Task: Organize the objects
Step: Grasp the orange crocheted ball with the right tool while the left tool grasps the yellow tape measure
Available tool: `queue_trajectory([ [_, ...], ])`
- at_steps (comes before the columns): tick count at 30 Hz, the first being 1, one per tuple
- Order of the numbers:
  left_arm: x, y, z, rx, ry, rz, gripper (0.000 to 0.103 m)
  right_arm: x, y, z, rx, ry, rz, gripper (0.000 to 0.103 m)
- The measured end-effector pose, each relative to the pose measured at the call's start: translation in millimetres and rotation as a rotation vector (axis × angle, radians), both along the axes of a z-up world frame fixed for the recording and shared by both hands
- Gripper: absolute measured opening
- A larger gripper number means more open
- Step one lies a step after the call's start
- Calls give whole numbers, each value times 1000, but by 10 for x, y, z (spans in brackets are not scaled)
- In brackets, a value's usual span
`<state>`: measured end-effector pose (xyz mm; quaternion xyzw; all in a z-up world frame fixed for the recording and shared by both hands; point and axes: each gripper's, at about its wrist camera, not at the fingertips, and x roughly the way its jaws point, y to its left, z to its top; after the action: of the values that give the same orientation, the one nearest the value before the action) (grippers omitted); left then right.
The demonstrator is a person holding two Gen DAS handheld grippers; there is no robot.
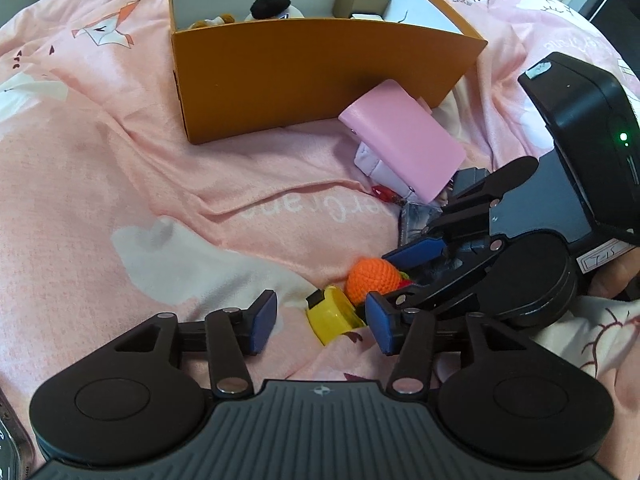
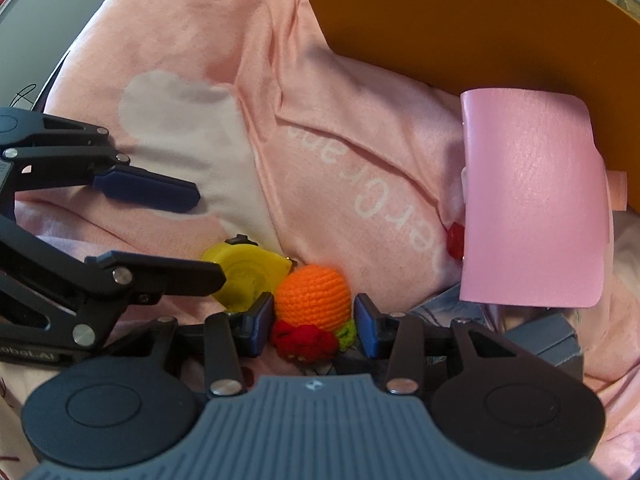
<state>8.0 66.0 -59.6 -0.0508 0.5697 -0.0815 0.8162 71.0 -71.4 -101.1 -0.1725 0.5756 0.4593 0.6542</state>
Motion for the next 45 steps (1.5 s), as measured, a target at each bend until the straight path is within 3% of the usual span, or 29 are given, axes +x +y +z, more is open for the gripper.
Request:
queue_trajectory([
  [11, 36, -92, -71, 12, 4, -48, 73, -13, -80, 293, 4, -215, 17, 43],
  [17, 131, -82, -227, -52, 64, -10, 71, 127, -158, 216, -8, -176, -44, 43],
  [21, 176, -156, -366, -40, 99, -19, 70, 123, -183, 217, 5, -165, -51, 43],
  [24, 169, -191, -401, -23, 98, -23, 62, 119, -178, 209, 11, -163, -59, 43],
  [26, 127, -195, -373, -5, 70, -12, 45, 120, -183, 209, 15, -160, -65, 43],
  [29, 61, -175, -321, -3, 25, 11, 31, 122, -202, 208, 21, -153, -76, 43],
  [37, 33, -72, -128, -14, -81, 81, 24, 138, -222, 339, 73, -173, -96, 43],
  [45, 174, 148, 175, -85, -203, 189, 22, 217, -181, 608, 116, -240, -101, 43],
])
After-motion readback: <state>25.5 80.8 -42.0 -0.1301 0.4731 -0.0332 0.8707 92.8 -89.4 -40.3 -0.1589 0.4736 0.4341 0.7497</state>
